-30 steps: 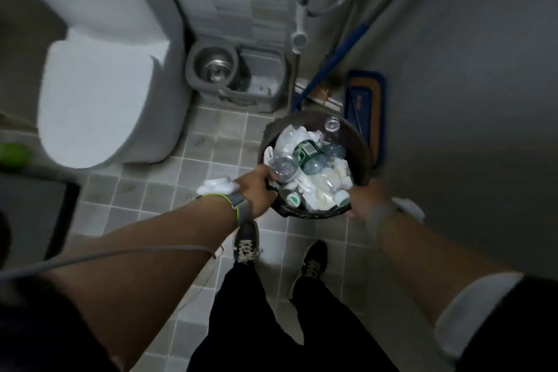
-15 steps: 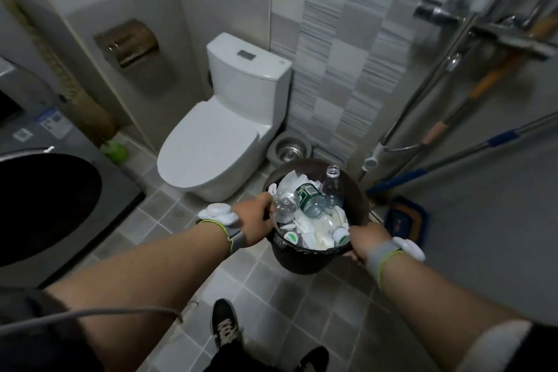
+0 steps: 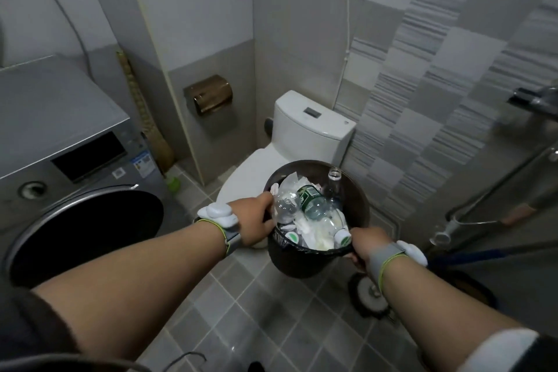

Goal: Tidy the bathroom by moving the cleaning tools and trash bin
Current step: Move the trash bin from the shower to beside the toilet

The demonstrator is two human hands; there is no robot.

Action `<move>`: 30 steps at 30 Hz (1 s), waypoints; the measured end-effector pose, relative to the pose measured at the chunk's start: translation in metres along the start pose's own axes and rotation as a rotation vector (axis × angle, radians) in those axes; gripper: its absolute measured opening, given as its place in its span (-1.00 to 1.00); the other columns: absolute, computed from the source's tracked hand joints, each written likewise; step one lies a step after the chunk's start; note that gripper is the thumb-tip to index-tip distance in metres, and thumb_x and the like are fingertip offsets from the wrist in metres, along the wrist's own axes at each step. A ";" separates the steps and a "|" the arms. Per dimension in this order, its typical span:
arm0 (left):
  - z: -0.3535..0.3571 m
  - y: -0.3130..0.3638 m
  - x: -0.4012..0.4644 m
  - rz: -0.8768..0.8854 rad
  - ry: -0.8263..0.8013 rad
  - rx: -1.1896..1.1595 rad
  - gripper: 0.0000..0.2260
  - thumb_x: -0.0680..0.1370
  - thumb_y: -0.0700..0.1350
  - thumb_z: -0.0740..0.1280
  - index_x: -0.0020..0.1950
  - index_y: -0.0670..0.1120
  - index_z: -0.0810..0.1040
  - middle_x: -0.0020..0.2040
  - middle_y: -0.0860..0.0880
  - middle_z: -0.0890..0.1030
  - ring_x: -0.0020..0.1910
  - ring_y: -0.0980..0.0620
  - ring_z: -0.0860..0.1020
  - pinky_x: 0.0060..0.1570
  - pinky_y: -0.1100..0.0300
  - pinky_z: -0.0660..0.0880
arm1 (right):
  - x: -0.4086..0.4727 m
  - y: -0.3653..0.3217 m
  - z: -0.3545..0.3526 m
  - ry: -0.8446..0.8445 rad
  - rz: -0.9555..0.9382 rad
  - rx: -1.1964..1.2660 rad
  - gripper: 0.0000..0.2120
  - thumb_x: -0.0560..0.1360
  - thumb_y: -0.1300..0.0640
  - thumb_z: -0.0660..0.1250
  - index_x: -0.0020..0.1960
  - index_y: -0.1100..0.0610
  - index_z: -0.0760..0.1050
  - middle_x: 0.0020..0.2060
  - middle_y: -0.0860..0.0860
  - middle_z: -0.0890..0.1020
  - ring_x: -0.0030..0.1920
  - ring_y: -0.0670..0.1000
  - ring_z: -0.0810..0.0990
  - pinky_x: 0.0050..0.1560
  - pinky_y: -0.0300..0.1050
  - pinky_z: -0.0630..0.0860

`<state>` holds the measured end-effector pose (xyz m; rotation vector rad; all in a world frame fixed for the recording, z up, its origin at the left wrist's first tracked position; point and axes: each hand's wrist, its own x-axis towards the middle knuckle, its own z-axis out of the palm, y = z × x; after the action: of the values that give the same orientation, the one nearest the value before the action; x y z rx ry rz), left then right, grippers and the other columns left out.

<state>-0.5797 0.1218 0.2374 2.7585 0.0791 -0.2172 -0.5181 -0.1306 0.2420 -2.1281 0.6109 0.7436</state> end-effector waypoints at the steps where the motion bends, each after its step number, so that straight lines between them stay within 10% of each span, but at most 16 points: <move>1: -0.003 -0.002 0.001 0.004 -0.005 0.016 -0.77 0.47 0.17 0.26 -0.01 0.08 0.34 -0.09 0.02 0.63 -0.12 -0.10 0.58 -0.09 0.05 0.53 | 0.003 -0.003 0.003 0.007 -0.008 0.007 -0.80 0.22 0.20 0.26 -0.36 0.30 0.61 -0.41 0.28 0.67 -0.25 0.27 0.70 -0.23 -0.01 0.56; 9: -0.038 -0.073 0.044 -0.173 0.023 0.009 -0.78 0.43 0.14 0.28 -0.06 0.07 0.36 -0.11 0.01 0.60 -0.14 -0.09 0.58 -0.09 0.03 0.54 | 0.053 -0.097 0.063 -0.023 -0.115 -0.010 -0.77 0.38 0.23 0.25 -0.25 0.38 0.59 -0.50 0.28 0.61 -0.54 0.13 0.52 -0.46 -0.19 0.42; 15: -0.053 -0.117 0.076 -0.347 0.022 0.008 -0.76 0.43 0.13 0.33 -0.04 0.08 0.35 -0.09 0.04 0.59 -0.09 -0.08 0.58 -0.06 0.07 0.52 | 0.120 -0.166 0.115 -0.149 -0.155 -0.058 -0.69 0.23 0.14 0.32 -0.12 0.32 0.58 -0.39 0.29 0.66 -0.37 0.25 0.66 -0.25 0.02 0.61; 30: -0.119 -0.255 0.116 -0.411 0.094 0.143 -0.72 0.42 0.19 0.19 0.11 0.19 0.41 0.14 0.06 0.57 0.12 -0.10 0.56 0.08 0.05 0.51 | 0.137 -0.303 0.247 -0.248 -0.245 -0.138 -0.77 0.40 0.27 0.25 0.00 0.34 0.53 -0.21 0.36 0.65 -0.36 0.30 0.68 -0.45 -0.13 0.52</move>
<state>-0.4703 0.4057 0.2369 2.8643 0.6826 -0.2058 -0.3035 0.2181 0.1771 -2.1406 0.1667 0.9133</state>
